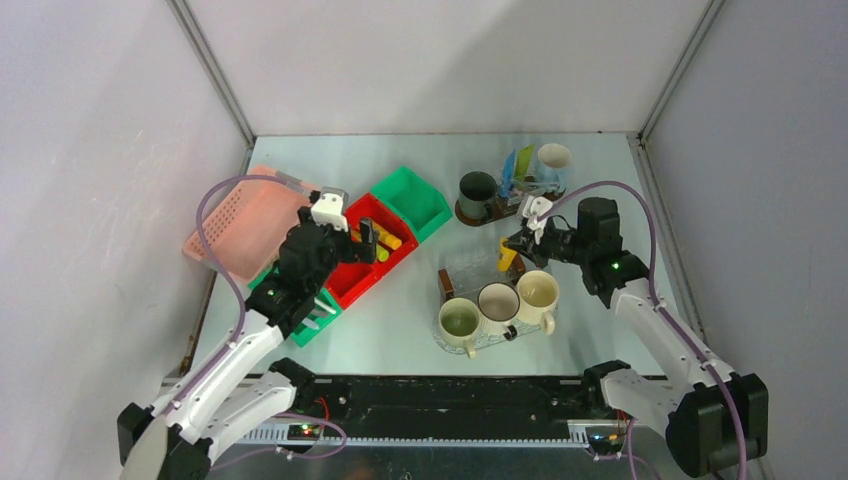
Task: Prepare toiletry sets of a toothbrush and toothpaste on the tray
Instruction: Place the toothpaste in the toothpaste holder.
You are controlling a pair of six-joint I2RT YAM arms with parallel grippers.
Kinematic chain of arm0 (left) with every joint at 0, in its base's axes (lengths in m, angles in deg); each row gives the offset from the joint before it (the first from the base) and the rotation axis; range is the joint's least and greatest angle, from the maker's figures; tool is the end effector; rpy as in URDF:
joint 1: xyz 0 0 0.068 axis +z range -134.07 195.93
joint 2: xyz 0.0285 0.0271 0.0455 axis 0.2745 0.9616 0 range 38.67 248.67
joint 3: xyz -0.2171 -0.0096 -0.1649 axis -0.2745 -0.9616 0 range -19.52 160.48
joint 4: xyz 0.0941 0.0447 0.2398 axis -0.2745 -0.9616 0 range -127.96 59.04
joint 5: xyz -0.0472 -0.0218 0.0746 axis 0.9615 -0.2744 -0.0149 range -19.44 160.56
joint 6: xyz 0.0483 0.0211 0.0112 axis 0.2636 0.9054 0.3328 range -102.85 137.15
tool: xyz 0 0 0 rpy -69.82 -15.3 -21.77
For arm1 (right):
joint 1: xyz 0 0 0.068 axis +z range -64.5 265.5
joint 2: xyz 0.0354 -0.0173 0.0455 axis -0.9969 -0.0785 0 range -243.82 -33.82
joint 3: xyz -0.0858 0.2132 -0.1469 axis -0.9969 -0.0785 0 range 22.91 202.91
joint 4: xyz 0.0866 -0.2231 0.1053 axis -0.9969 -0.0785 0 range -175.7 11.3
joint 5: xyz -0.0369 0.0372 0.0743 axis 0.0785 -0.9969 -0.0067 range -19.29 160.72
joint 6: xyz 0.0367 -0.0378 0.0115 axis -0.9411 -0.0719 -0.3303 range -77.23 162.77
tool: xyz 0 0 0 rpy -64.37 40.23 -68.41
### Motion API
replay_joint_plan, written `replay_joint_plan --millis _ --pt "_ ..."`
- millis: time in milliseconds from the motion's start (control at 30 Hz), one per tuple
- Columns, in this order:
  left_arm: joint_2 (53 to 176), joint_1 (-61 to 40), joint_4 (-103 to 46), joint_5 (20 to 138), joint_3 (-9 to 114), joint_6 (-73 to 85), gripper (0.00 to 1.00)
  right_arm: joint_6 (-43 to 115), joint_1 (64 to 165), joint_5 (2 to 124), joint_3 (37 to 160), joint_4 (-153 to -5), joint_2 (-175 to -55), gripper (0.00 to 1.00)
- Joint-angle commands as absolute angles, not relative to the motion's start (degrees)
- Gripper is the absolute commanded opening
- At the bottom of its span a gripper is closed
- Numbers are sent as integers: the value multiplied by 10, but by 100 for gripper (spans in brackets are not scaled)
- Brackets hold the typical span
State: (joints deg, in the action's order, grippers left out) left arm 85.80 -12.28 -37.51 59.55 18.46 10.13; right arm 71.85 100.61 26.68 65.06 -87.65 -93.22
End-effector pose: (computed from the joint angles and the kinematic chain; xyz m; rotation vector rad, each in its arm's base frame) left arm 0.1765 -0.0870 0.2978 0.2065 1.8356 -0.2532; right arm 0.2125 0.0831 0.2814 -1.1475 1.5663 0.6133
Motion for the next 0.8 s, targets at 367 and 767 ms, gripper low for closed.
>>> replay_joint_plan --millis 367,767 --pt "866 -123 -339 585 176 118 100 747 998 252 638 -819 -962 0" --pt "861 -122 -339 591 173 123 100 766 999 242 637 -819 -1001 3"
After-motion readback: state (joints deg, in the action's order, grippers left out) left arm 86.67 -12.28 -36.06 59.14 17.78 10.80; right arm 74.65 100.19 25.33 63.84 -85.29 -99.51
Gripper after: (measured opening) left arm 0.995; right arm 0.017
